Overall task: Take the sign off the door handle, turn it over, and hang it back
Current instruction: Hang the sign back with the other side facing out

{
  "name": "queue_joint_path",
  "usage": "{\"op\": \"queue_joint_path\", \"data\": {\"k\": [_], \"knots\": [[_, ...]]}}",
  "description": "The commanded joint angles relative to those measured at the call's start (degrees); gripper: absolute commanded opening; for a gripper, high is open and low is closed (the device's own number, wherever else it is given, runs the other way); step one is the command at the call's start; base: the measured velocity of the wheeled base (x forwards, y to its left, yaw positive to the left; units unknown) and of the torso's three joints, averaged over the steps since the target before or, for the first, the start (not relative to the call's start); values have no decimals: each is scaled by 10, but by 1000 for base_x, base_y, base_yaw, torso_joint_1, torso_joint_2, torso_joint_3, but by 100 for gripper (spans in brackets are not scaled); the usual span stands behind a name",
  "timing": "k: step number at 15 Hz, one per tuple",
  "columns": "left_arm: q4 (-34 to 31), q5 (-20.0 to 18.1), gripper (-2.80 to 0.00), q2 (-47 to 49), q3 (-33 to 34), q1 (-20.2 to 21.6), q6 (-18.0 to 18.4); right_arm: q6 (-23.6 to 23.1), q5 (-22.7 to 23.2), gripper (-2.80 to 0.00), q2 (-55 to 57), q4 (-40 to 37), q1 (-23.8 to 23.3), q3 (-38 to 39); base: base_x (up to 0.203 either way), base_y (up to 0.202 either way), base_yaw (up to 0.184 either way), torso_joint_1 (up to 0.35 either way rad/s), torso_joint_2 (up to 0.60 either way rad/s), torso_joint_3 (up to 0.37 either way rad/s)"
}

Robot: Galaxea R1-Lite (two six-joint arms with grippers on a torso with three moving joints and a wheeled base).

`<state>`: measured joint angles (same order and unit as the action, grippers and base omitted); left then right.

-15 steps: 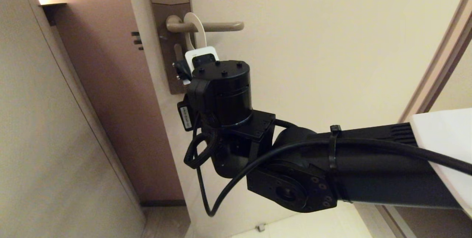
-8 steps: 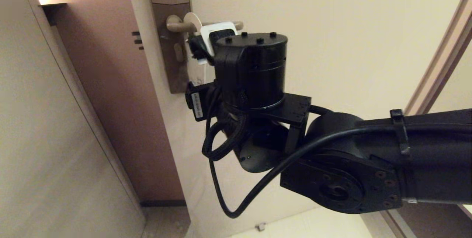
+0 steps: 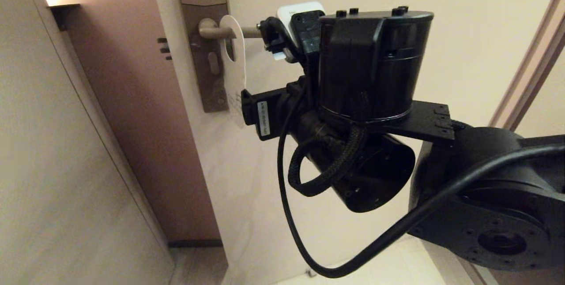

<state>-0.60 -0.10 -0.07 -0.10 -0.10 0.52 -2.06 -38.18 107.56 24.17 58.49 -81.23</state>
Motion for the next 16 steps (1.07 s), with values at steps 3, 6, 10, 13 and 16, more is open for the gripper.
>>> {"op": "queue_joint_path", "data": {"k": [3, 6, 10, 13, 16], "knots": [[0, 0, -280, 1, 0, 0, 0, 0, -2, 0, -16, 4, 5, 12, 0, 0, 0, 0, 0, 0], [0, 0, -280, 1, 0, 0, 0, 0, -3, -280, -25, 9, 12, 30, 0, 0, 0, 0, 0, 0], [0, 0, -280, 1, 0, 0, 0, 0, -3, -280, -26, 9, 13, 29, 0, 0, 0, 0, 0, 0], [0, 0, -280, 1, 0, 0, 0, 0, -3, -280, -23, 9, 13, 27, 0, 0, 0, 0, 0, 0], [0, 1, -280, 1, 0, 0, 0, 0, -3, -280, -21, 9, 13, 27, 0, 0, 0, 0, 0, 0]]}}
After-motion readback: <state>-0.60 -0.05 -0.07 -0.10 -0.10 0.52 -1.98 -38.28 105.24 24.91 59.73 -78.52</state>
